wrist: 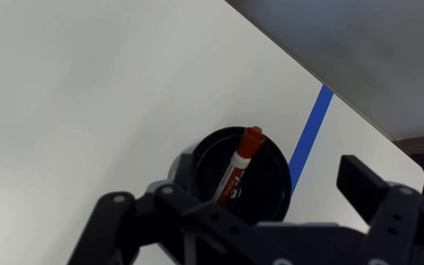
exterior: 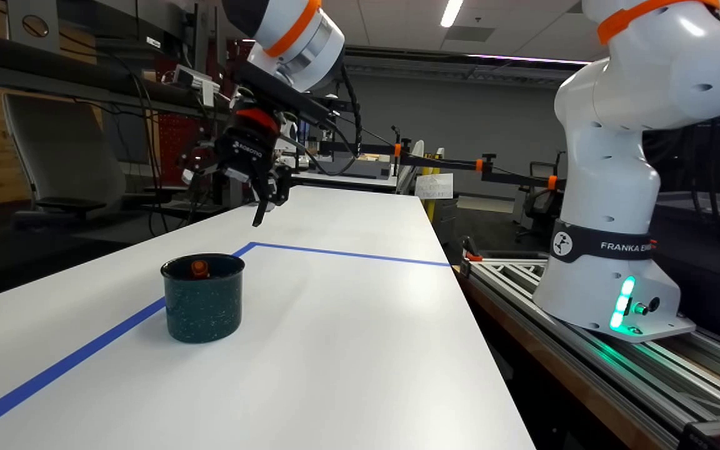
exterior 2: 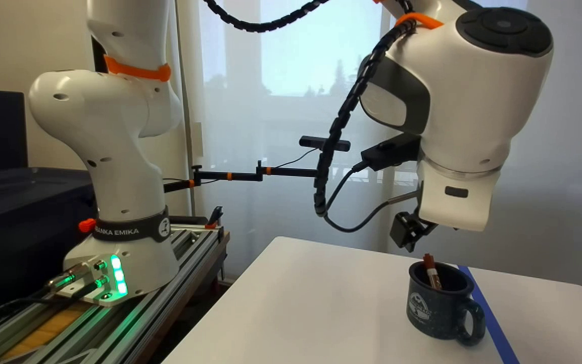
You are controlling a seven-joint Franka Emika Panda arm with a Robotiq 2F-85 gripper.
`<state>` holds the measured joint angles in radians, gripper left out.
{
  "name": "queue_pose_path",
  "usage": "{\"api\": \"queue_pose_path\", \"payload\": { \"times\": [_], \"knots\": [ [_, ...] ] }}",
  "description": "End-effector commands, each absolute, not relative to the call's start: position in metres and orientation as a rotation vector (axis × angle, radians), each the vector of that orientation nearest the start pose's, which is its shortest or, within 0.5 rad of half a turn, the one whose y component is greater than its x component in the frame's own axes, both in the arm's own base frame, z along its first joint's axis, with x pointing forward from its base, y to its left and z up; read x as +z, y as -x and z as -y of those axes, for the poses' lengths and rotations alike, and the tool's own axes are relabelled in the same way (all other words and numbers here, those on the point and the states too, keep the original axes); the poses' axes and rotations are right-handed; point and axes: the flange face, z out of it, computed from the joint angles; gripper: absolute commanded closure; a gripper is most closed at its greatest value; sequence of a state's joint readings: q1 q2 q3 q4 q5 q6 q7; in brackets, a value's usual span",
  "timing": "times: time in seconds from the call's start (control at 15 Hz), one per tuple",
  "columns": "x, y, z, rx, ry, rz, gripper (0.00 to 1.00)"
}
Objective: Remove the marker from the cup
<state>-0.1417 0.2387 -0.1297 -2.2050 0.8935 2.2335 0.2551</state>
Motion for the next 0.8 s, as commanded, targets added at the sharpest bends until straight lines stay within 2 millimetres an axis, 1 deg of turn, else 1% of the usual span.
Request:
{"api": "queue_pose_path", "payload": {
  "times": [0.0,0.2,0.47,0.6,0.73],
  "knots": [
    [0.258,-0.537,0.127,0.248,2.061,-1.412,0.0],
    [0.253,-0.543,0.13,0.261,2.03,-1.416,0.0],
    [0.246,-0.552,0.128,0.306,1.97,-1.408,0.0],
    [0.242,-0.556,0.127,0.335,1.945,-1.406,0.24],
    [0.238,-0.559,0.128,0.359,1.919,-1.406,0.42]
  ]
}}
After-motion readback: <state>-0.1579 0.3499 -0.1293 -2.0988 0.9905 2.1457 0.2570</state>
